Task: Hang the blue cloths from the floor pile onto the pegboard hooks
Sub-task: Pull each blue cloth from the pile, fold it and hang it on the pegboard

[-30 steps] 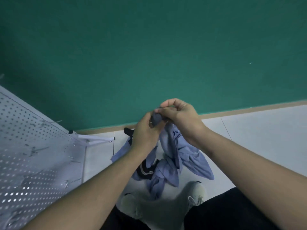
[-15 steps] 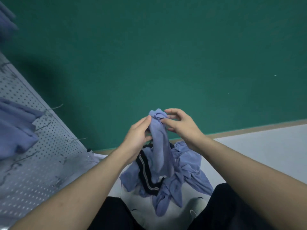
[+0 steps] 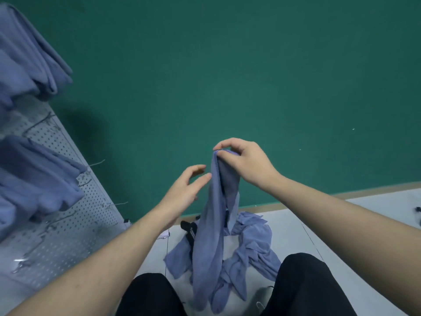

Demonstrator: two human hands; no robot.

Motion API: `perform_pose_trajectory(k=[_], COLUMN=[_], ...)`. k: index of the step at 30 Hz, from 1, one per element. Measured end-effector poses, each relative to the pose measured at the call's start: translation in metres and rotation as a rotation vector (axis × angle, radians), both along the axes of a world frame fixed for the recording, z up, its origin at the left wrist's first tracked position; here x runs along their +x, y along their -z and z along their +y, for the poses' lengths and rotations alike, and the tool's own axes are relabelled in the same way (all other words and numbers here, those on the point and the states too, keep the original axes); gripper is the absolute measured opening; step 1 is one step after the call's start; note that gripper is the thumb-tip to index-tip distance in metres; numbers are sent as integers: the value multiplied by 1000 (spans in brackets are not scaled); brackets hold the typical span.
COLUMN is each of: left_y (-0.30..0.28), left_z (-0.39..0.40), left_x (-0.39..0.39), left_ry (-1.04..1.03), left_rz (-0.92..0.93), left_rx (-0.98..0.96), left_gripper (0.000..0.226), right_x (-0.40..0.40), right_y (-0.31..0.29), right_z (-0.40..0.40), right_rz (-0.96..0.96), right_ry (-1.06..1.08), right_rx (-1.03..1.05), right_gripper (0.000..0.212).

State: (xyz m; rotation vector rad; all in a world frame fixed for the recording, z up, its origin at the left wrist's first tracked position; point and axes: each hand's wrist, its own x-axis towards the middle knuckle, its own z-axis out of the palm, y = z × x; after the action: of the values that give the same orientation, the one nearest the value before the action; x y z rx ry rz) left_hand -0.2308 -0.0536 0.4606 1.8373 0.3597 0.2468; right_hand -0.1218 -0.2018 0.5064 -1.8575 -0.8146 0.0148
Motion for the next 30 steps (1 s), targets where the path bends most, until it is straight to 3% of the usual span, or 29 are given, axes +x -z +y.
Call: perform_pose_trajectory(k=[3,8,13,16,19,23,27,30], left_y=[-22,-60,-82,-91,-98,-105,-111,-109], left_z=[-16,-35,-49,-53,-55,-49,-37,-32], left_x=[5,11,12,14,12,5,-1,-3], left_ry=[93,-48,-131,-187,-193,-207,-224,-208], left_rz=[-146,-232,-270,-311,-318,-264,-204,-139], left_rx=[84,242,76,-19,-57,-142,-234,-213], left_gripper=[32,8,17,16,21,22,8,9], right_x=[-11,-16,-26,-31,-34,-28,-20,-19], right_y=[-22,-44,-34,-25,-18,-21,-34,-41], right_z=[-2,-14,-32,-41,-48,-63,-75,-78], right_rz=[-69,-74,92,56,34,37,86,66], right_ry=[-110,-103,-57,-53,-135,-62,26,56], right_rx=[-109,-27,163,-101,-346,-243,-129,-173], right_gripper=[18,19,38,40,24,9,18,21])
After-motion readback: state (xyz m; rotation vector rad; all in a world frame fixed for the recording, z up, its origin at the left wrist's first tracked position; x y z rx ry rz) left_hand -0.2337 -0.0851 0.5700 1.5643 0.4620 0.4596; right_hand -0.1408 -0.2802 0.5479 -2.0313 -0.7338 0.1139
